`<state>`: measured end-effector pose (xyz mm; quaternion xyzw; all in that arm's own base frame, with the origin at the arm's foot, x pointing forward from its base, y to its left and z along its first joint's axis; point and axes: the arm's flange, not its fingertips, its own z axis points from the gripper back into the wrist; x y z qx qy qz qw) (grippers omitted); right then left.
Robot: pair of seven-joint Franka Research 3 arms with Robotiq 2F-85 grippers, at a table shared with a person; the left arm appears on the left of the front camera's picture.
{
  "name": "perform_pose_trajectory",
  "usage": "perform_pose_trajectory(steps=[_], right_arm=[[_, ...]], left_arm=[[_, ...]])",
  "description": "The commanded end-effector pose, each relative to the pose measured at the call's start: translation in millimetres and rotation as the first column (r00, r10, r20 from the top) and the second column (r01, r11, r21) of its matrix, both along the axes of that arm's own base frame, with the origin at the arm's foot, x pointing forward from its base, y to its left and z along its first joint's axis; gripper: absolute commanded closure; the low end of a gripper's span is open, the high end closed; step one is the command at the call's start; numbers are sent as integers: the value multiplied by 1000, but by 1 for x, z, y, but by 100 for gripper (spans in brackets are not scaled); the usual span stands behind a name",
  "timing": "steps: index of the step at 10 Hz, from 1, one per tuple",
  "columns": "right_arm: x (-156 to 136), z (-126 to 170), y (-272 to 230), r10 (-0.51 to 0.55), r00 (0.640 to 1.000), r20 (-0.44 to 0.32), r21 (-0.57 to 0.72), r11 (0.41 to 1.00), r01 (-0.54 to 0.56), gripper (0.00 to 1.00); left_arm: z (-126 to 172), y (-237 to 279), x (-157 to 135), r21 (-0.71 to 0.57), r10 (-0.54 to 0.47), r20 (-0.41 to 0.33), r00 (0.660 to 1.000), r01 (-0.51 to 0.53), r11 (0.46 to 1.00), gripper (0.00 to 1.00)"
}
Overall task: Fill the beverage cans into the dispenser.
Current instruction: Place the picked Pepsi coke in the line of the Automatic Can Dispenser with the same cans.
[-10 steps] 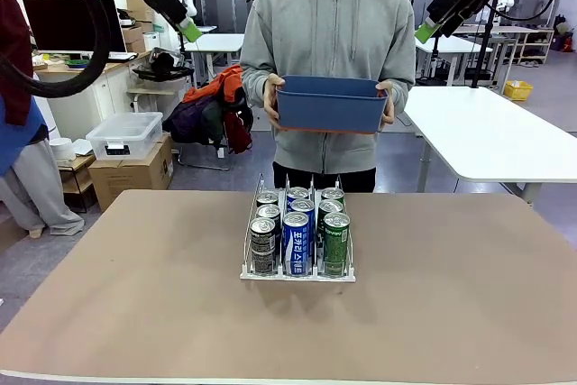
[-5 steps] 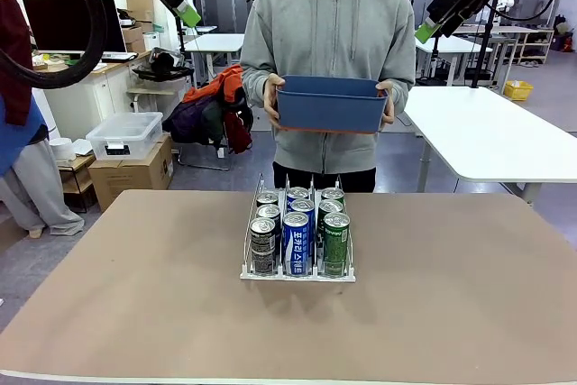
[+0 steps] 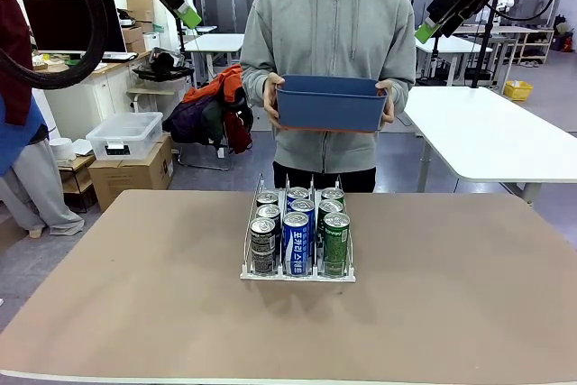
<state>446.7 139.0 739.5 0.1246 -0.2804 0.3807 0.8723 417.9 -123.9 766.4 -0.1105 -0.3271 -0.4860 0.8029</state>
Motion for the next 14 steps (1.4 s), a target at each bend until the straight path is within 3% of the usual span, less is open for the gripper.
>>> perform_pose_trajectory(steps=[1,14], right_arm=[[-1,0,-1,2,1000,-8,-2,1000,-2,0],[-1,0,-1,2,1000,-8,-2,1000,-2,0]], left_arm=[[0,2,0,5,-1,2,1000,1,1000,7],[0,2,0,5,-1,2,1000,1,1000,7]])
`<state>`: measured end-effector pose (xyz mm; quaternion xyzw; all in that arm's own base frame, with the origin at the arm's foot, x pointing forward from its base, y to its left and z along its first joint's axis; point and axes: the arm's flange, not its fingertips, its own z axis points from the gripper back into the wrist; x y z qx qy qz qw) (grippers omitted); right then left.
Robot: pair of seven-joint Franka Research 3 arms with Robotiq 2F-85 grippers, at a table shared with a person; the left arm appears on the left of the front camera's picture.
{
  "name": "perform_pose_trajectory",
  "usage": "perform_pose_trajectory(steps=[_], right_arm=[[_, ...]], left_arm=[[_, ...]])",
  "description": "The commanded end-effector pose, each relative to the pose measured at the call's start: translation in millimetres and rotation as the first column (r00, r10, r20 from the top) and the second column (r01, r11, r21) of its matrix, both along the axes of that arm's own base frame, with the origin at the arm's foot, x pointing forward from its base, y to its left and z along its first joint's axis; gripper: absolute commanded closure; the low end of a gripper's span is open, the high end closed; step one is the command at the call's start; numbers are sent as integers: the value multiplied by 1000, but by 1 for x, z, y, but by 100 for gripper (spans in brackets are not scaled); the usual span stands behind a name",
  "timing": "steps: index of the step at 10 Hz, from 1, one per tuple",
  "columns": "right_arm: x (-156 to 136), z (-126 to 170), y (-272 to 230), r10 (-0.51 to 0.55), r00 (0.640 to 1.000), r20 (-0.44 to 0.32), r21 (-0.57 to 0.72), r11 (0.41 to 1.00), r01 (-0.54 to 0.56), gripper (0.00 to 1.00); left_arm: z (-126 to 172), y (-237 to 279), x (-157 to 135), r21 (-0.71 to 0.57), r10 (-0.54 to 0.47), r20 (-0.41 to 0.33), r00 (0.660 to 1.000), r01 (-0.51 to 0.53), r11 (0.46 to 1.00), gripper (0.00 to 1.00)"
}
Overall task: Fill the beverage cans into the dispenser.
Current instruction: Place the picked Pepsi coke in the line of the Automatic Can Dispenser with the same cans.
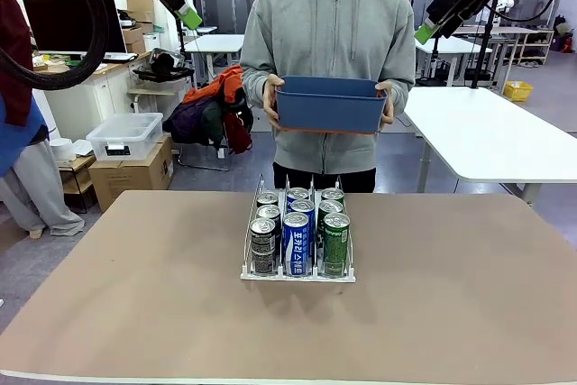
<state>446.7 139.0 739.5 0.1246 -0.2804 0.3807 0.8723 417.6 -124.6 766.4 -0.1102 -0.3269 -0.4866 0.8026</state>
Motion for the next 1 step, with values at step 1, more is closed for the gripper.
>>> perform_pose_trajectory(steps=[1], right_arm=[[-1,0,-1,2,1000,-8,-2,1000,-2,0]], left_arm=[[0,2,0,5,0,2,1000,0,1000,7]])
